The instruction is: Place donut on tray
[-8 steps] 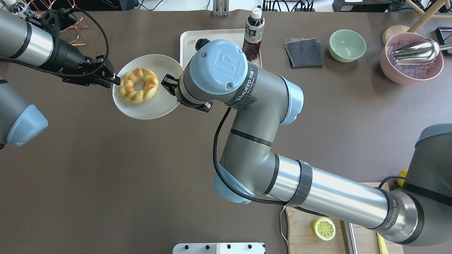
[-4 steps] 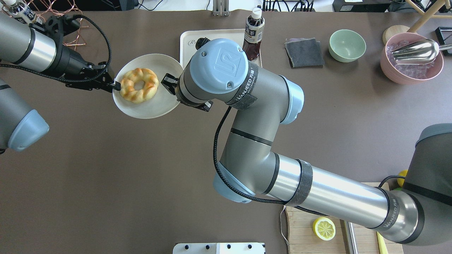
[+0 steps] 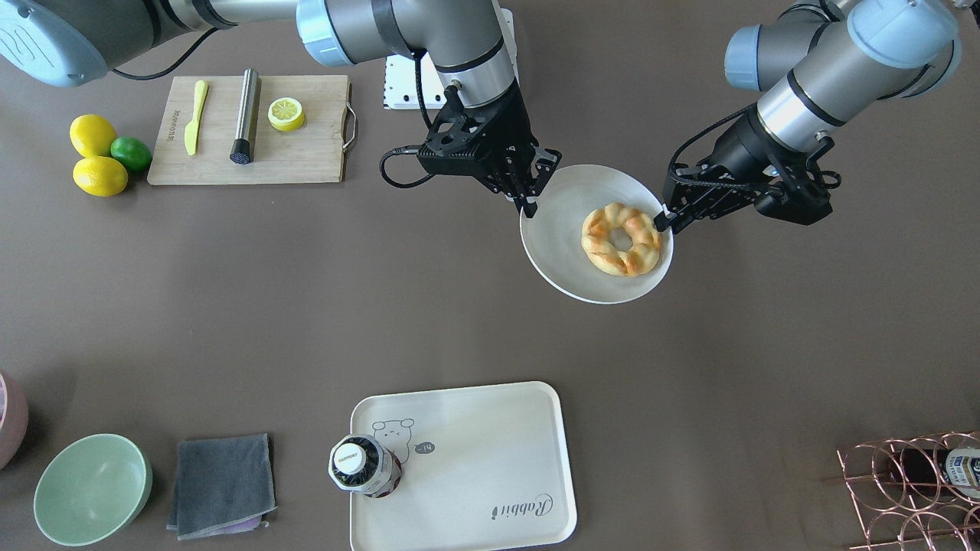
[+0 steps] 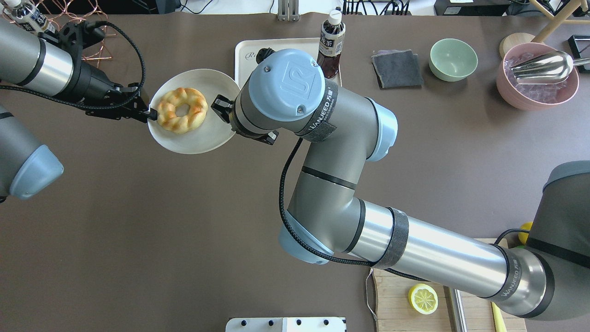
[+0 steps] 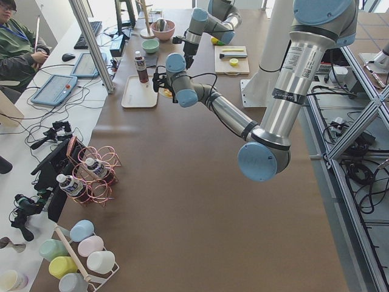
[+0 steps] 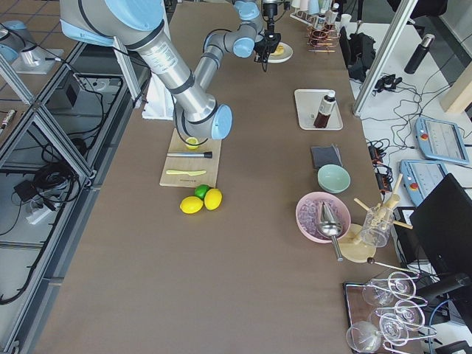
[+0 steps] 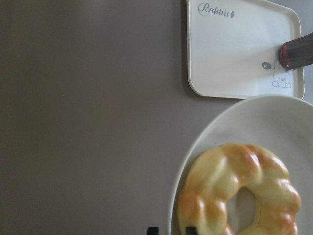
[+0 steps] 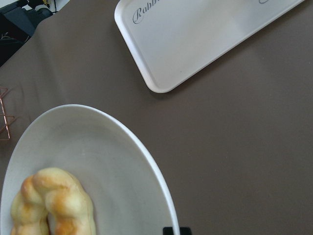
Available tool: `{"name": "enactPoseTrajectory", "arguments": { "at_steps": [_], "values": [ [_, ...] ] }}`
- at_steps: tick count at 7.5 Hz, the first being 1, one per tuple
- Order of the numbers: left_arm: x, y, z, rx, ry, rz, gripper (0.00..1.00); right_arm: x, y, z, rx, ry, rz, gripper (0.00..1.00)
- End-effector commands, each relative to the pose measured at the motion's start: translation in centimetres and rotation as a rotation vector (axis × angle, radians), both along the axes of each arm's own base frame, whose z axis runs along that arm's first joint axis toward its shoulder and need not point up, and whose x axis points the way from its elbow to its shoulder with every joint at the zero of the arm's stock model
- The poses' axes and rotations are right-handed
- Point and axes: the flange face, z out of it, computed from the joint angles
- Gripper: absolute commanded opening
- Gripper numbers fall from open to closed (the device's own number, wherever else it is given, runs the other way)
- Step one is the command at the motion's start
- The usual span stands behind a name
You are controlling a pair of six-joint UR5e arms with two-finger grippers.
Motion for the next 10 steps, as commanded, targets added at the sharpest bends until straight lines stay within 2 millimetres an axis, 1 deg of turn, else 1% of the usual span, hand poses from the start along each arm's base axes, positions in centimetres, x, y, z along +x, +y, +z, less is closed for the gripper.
{"name": "enactPoseTrajectory", "arguments": {
  "at_steps": [1,3,5,6,7,8,9,10],
  "values": [
    [-0.08,0.18,-0.11,0.003,0.003,0.004,0.30,0.21,-0.16,-0.09,0.001,-0.002,0.004,0.00],
    [0.00,0.20,-0.11,0.003,0.002,0.004,0.26,0.38,-0.17,-0.22,0.003,-0.006,0.004,0.00],
    [0.24,0.26,-0.03,0.004,0.000,0.005,0.26,0.43,-0.14,-0.28,0.004,-0.007,0.004,0.00],
    [0.24,0.25,-0.01,0.002,-0.001,0.005,0.20,0.48,-0.11,-0.33,0.004,-0.009,0.004,0.00],
    [0.22,0.29,-0.08,0.002,0.000,0.005,0.05,0.48,-0.11,-0.33,0.004,-0.009,0.004,0.00],
    [0.22,0.29,-0.08,0.001,0.000,0.004,0.00,0.48,-0.12,-0.25,0.008,-0.007,0.002,0.00],
    [0.22,0.29,-0.08,0.001,0.000,0.004,0.00,0.55,-0.06,-0.44,0.012,-0.012,0.000,0.00],
    [0.14,0.24,-0.08,-0.002,0.001,0.001,0.00,0.53,-0.07,-0.34,0.015,-0.010,-0.002,0.42]
  ]
}}
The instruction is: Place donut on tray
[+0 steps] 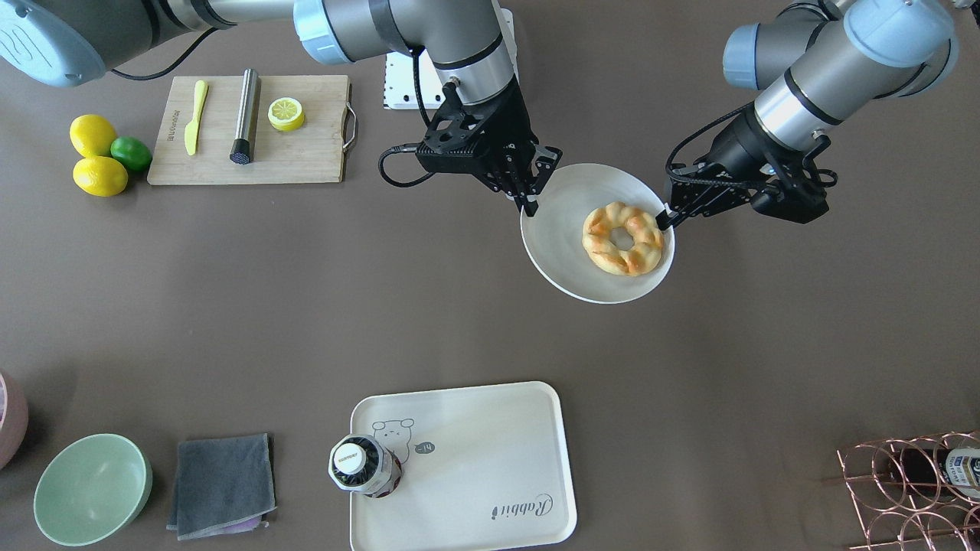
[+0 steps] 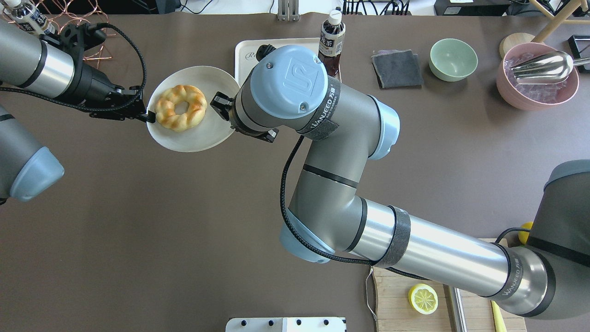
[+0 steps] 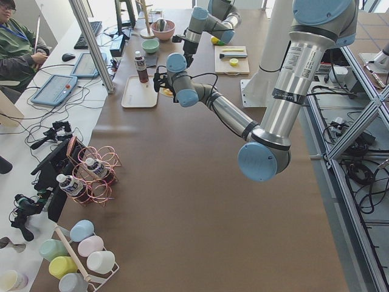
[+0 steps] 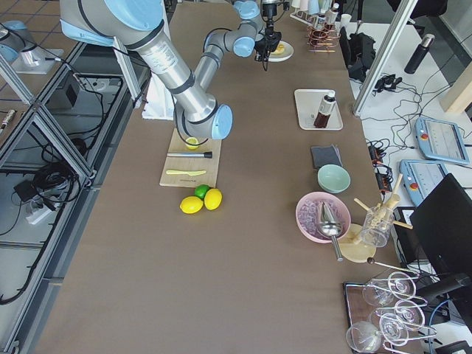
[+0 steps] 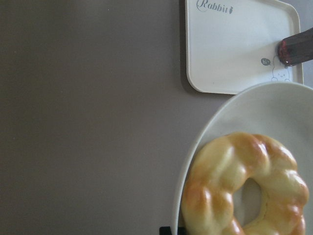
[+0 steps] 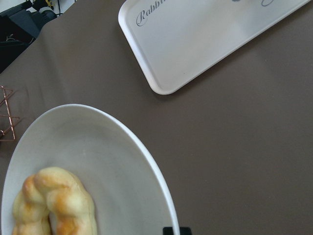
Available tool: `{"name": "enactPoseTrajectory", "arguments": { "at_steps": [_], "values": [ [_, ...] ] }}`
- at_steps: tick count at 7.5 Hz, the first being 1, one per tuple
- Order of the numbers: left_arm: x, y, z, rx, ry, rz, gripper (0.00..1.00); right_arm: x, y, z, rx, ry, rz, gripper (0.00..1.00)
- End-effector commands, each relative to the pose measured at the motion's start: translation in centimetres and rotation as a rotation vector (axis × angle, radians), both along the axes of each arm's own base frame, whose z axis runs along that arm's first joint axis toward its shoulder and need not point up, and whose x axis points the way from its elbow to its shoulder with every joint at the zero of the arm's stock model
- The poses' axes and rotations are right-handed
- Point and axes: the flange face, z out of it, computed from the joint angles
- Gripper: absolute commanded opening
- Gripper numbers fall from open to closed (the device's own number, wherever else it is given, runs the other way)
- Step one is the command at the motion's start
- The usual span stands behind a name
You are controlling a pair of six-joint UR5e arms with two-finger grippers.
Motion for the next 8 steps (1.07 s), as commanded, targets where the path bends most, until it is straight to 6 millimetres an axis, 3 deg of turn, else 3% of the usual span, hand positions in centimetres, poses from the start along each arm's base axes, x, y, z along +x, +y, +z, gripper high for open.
{"name": "enactPoseTrajectory", "arguments": {
  "at_steps": [1,2,4,6,8],
  "values": [
    [-0.1,-0.1,-0.1,-0.007,0.001,-0.004,0.00,0.1,0.1,0.0,0.006,0.002,-0.004,0.69],
    [0.0,-0.1,-0.1,-0.009,0.004,0.001,0.00,0.2,0.1,-0.1,0.006,0.000,-0.003,1.00],
    [0.1,-0.2,-0.1,-0.017,0.002,0.003,0.00,0.9,-0.1,-0.3,0.008,-0.006,0.000,1.00],
    [1.4,-1.3,1.3,-0.047,-0.022,0.010,0.00,2.8,1.1,-1.4,0.001,0.005,-0.006,1.00],
    [4.3,-5.5,1.4,-0.066,-0.046,0.006,0.00,3.5,1.6,-1.7,0.016,0.023,-0.018,1.00]
  ]
}}
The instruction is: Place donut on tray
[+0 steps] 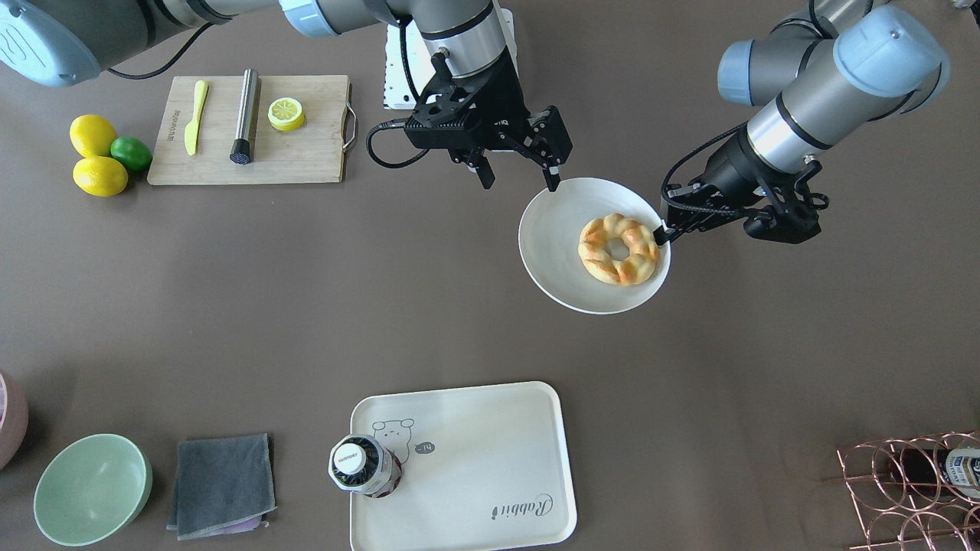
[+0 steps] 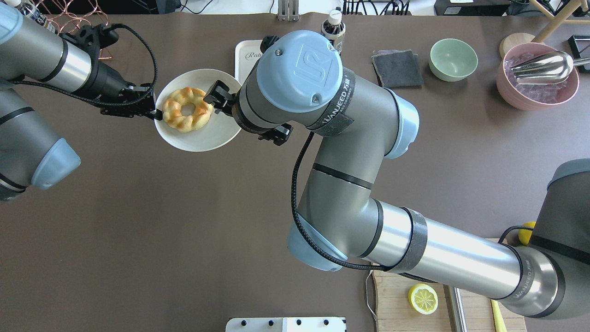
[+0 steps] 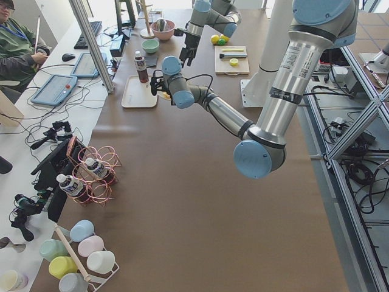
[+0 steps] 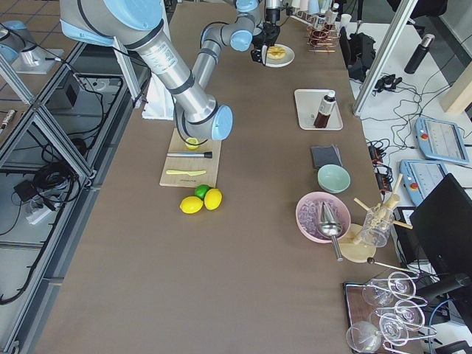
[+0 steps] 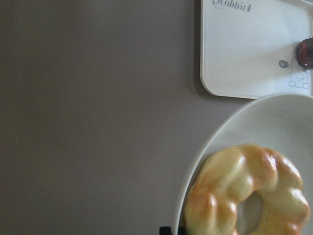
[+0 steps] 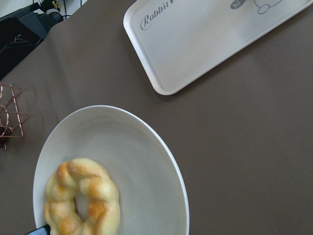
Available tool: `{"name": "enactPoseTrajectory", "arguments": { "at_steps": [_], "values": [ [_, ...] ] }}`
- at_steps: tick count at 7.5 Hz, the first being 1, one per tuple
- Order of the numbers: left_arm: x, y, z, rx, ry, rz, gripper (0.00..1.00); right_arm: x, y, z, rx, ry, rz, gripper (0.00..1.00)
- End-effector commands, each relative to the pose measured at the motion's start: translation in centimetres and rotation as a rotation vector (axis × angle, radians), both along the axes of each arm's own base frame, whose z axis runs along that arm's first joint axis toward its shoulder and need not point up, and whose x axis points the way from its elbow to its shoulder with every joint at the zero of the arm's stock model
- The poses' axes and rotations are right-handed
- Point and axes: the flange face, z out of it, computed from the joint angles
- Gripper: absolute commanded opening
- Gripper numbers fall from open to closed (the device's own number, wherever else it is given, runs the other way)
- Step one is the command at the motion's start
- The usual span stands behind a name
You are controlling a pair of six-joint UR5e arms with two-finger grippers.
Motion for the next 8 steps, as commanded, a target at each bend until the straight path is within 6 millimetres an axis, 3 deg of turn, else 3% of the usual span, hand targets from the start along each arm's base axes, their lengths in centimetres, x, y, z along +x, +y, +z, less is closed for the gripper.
{"name": "enactPoseTrajectory", "arguments": {
  "at_steps": [1,3,4,6,8],
  "values": [
    [4.4,-6.3,0.3,-0.036,-0.039,-0.004,0.00,0.9,0.5,0.0,0.030,0.024,-0.018,1.00],
    [7.7,-12.6,-0.3,-0.043,-0.104,-0.082,0.00,1.4,-0.2,1.1,0.069,0.064,-0.061,1.00],
    [9.0,-14.9,-1.1,-0.052,-0.124,-0.097,0.00,2.2,-1.6,3.0,0.092,0.120,-0.088,1.00],
    [10.9,-18.3,-3.6,-0.053,-0.153,-0.135,0.00,5.5,-5.4,8.2,0.120,0.199,-0.142,1.00],
    [13.5,-21.2,-4.7,-0.058,-0.207,-0.179,0.00,10.2,-9.1,15.1,0.169,0.285,-0.223,1.00]
  ]
}}
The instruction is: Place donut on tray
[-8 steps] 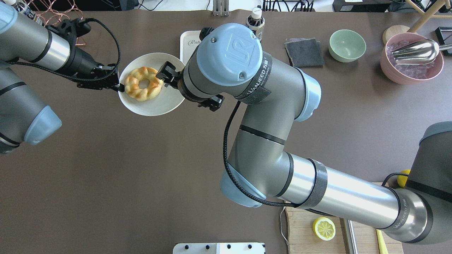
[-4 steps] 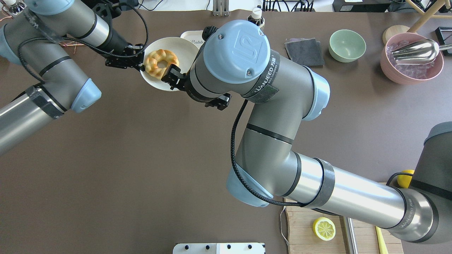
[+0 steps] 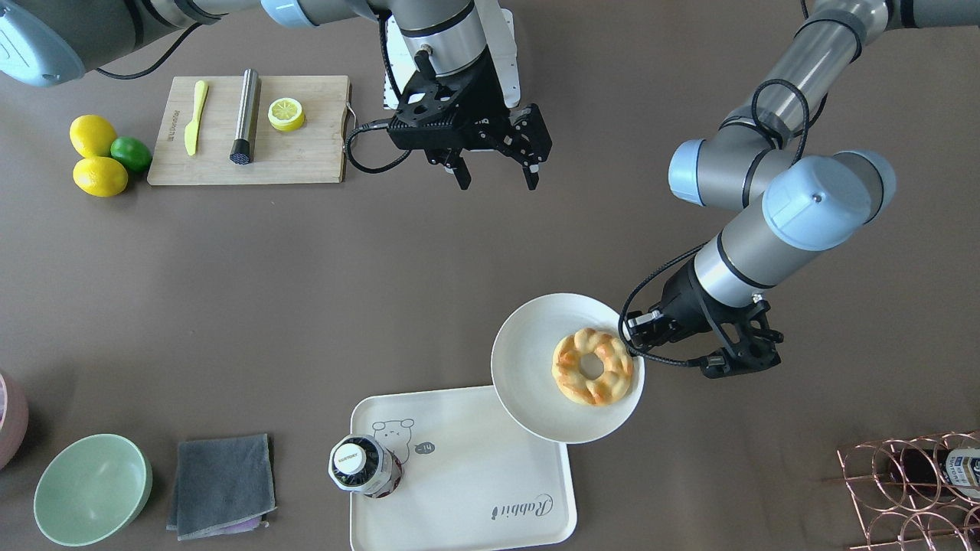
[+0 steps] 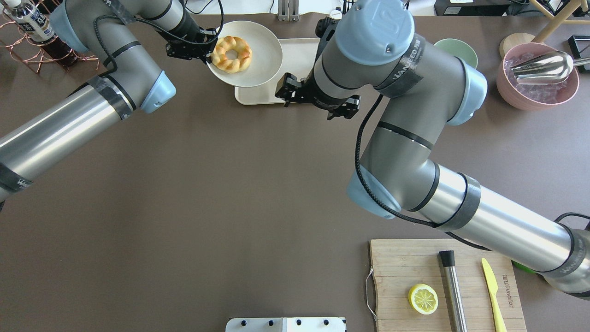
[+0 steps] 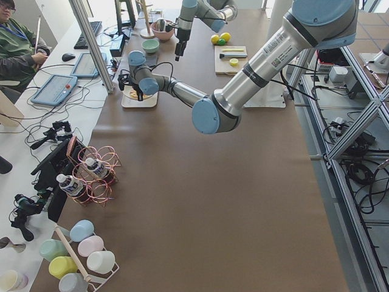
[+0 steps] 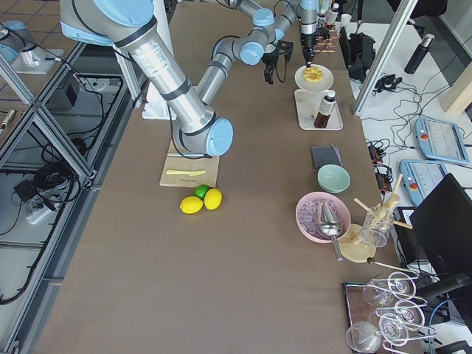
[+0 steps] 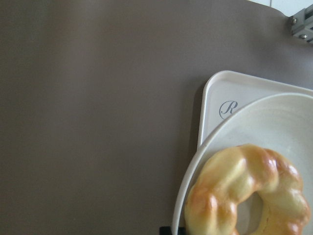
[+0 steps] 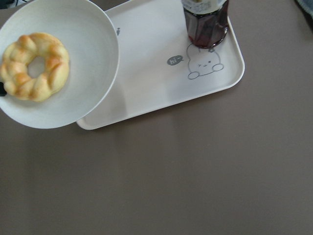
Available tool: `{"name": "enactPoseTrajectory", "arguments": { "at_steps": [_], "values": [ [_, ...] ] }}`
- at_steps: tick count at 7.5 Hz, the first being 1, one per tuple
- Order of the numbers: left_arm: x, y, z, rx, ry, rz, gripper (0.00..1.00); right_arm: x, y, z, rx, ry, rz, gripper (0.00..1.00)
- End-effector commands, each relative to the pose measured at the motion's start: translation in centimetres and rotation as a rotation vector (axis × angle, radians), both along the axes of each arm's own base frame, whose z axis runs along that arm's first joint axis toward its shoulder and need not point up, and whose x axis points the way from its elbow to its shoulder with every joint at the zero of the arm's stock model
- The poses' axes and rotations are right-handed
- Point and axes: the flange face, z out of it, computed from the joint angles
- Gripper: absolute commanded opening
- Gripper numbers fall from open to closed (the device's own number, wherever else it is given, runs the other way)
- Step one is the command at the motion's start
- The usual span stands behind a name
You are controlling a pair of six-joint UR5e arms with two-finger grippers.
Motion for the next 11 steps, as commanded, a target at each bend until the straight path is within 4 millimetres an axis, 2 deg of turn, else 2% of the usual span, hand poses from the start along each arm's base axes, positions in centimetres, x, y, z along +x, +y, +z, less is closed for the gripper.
{"name": "enactPoseTrajectory", "arguments": {
  "at_steps": [1,2,3,5,8,9,10,11],
  "values": [
    [4.1,-3.3,-1.6,0.012,-0.053,-0.046,0.00,8.0,-5.1,10.0,0.071,0.108,-0.123,1.00],
    [5.4,-3.3,-1.9,0.020,-0.066,-0.051,0.00,13.6,-6.4,14.2,0.109,0.130,-0.182,1.00],
    [7.4,-2.7,-1.3,0.026,-0.094,-0.054,0.00,19.0,-7.5,19.4,0.138,0.161,-0.238,1.00],
    [11.0,-0.5,-2.0,0.023,-0.087,-0.085,0.00,28.4,-7.8,28.9,0.208,0.240,-0.332,1.00],
    [14.2,1.6,-2.9,0.022,-0.066,-0.138,0.00,40.7,-7.1,39.6,0.238,0.293,-0.386,1.00],
    [14.3,1.7,-3.0,0.022,-0.064,-0.139,0.30,43.7,-7.2,42.6,0.251,0.312,-0.409,1.00],
    [14.2,1.6,-3.0,0.023,-0.065,-0.140,0.67,45.3,-7.4,44.0,0.264,0.323,-0.423,1.00],
    [13.6,1.1,-3.0,0.043,-0.077,-0.169,0.98,45.8,-7.3,44.3,0.259,0.322,-0.416,1.00]
  ]
}}
